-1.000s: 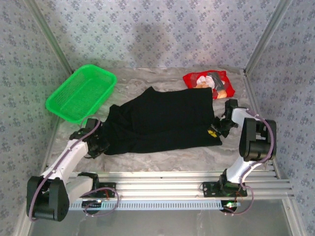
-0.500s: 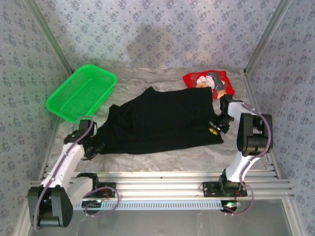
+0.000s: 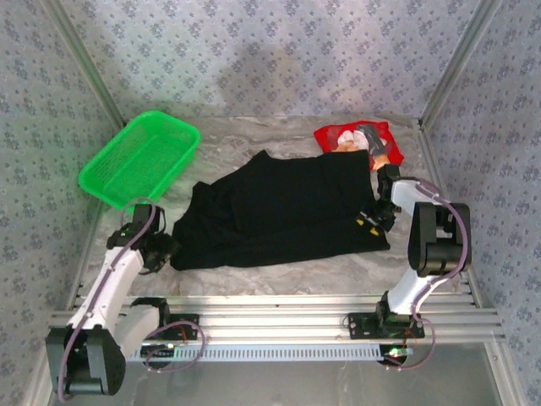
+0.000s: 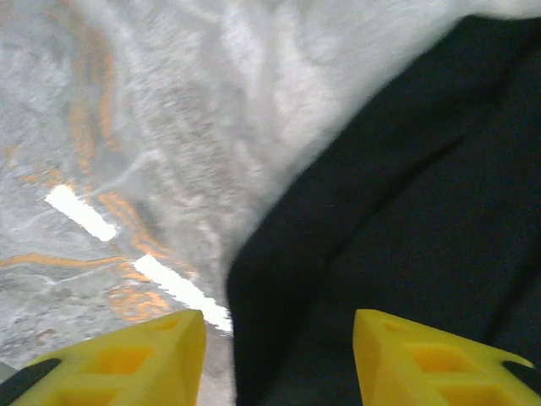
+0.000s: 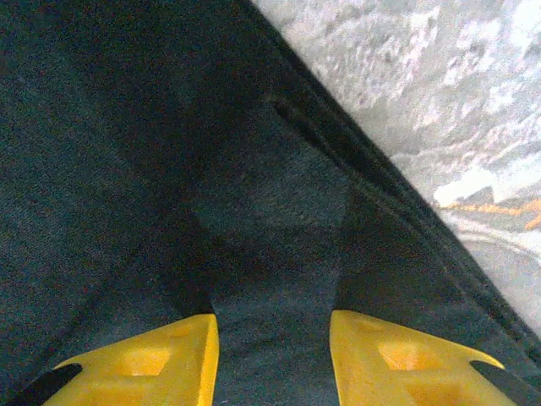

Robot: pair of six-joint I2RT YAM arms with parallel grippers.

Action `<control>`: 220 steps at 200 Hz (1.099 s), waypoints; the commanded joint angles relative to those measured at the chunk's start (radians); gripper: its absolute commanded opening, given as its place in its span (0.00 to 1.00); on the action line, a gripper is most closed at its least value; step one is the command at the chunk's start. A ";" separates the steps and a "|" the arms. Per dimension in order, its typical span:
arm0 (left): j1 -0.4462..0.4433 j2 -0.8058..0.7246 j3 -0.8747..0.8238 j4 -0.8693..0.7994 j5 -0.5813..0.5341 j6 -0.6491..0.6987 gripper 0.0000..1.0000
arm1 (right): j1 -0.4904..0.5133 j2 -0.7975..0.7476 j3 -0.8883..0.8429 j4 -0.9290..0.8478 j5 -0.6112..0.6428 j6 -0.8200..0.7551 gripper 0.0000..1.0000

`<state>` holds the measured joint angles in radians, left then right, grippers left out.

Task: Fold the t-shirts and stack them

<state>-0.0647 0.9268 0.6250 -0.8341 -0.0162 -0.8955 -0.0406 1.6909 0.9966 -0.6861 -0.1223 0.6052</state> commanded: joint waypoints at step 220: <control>-0.265 0.528 0.143 0.444 0.301 -0.156 0.39 | 0.177 -0.540 0.040 -0.083 -0.314 -0.360 0.97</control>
<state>-0.3168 1.4609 0.7307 -0.4301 0.2882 -1.0325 0.1337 1.1664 1.0256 -0.7376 -0.4419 0.2714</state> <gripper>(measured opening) 0.423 0.972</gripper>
